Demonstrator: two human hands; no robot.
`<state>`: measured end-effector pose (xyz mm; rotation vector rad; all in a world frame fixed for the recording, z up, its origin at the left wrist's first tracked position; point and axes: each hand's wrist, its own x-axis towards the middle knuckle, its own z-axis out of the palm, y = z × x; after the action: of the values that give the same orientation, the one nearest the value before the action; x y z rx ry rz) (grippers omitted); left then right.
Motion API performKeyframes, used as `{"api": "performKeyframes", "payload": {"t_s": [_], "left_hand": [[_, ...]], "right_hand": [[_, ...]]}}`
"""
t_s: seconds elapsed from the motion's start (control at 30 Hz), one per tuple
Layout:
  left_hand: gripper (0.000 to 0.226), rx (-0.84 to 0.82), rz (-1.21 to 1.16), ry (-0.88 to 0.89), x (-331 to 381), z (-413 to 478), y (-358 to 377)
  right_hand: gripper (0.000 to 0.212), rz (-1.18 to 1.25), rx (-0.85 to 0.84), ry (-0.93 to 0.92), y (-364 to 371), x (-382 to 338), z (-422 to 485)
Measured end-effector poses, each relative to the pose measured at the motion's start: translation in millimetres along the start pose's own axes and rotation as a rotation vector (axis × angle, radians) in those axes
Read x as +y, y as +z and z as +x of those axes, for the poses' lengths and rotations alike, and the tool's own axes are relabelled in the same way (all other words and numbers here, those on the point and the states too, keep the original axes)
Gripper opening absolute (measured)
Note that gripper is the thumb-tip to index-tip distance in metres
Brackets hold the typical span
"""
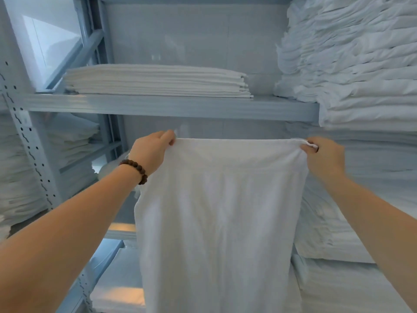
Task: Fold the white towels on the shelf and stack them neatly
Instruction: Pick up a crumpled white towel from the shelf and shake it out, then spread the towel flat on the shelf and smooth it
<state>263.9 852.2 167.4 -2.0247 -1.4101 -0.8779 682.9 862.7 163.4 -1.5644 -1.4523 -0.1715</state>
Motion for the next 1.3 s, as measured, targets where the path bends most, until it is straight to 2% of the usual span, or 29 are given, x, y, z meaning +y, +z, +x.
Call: {"api": "performKeyframes", "payload": {"t_s": [0.13, 0.37, 0.53, 0.67, 0.8, 0.83, 0.93, 1.0, 1.13, 1.23, 1.3], "left_hand": [[0.042, -0.125, 0.073, 0.165, -22.6, 10.5, 57.5], [0.055, -0.223, 0.200, 0.353, -71.4, 68.7, 190.0], [0.042, -0.331, 0.290, 0.329, -86.2, 123.7, 274.9], [0.066, -0.424, 0.330, 0.323, -82.2, 139.0, 331.3], [0.079, -0.480, 0.361, 0.248, -76.4, 130.4, 387.2], [0.082, -0.498, 0.370, 0.217, -75.2, 124.9, 401.5], [0.086, -0.540, 0.386, 0.144, -72.8, 104.8, 446.9], [0.086, -0.571, 0.383, 0.133, -72.1, 89.9, 479.8], [0.088, -0.620, 0.371, 0.135, -64.2, 60.9, 550.2], [0.090, -0.673, 0.348, 0.123, -52.3, 41.3, 597.7], [0.090, -0.710, 0.348, 0.110, -43.1, 27.8, 623.3]], "right_hand": [[0.019, -0.065, -0.042, 0.017, 48.6, 25.5, 16.6], [0.020, -0.212, -0.026, 0.025, 149.1, 63.2, 74.1], [0.015, -0.296, 0.050, 0.077, 215.1, 84.4, 120.4], [0.022, -0.259, 0.024, 0.258, 255.8, 99.3, 140.1], [0.027, 0.225, -0.062, 0.497, 304.6, 124.4, 149.1], [0.025, 0.230, -0.073, 0.487, 320.0, 134.1, 147.0], [0.017, 0.023, -0.104, 0.398, 369.2, 170.3, 131.5], [0.021, -0.053, -0.128, 0.344, 402.1, 196.5, 111.8], [0.036, -0.082, -0.294, 0.269, 467.0, 248.4, 70.1], [0.064, -0.182, -0.493, 0.238, 509.1, 281.6, 39.9], [0.074, -0.226, -0.637, 0.243, 527.7, 298.8, 23.6]]}}
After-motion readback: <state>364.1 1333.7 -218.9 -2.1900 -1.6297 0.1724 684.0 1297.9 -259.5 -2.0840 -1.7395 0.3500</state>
